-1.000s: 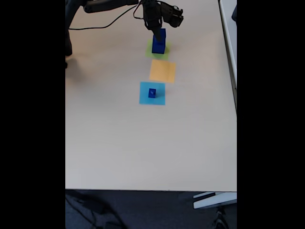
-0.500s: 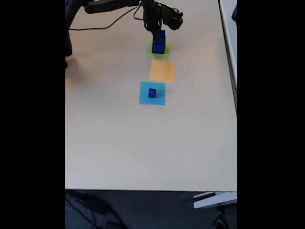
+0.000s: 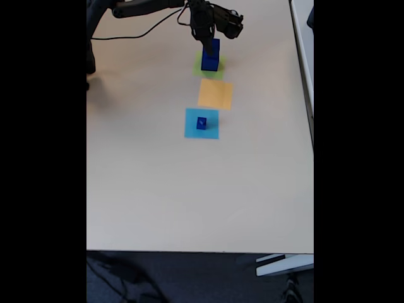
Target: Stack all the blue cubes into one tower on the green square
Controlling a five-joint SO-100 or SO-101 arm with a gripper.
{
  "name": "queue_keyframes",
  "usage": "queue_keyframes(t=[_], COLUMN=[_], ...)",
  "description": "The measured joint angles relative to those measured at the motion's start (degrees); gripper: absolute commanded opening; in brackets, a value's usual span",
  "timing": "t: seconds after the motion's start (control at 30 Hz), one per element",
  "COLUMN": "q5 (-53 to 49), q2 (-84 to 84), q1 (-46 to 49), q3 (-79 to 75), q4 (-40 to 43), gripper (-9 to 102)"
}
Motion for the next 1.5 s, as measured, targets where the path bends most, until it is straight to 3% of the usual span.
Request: queue_keyframes(t=[0.37,0.93,1.5], q5=[0.7,0.7,0.7], q2=[-0.6,-0.7,-0.7], q1=[0.0,0.0,-1.0], q3=[-0.1,-0.6,-0.7], q4=[0.0,0.0,0.0], gripper=[2,18,20])
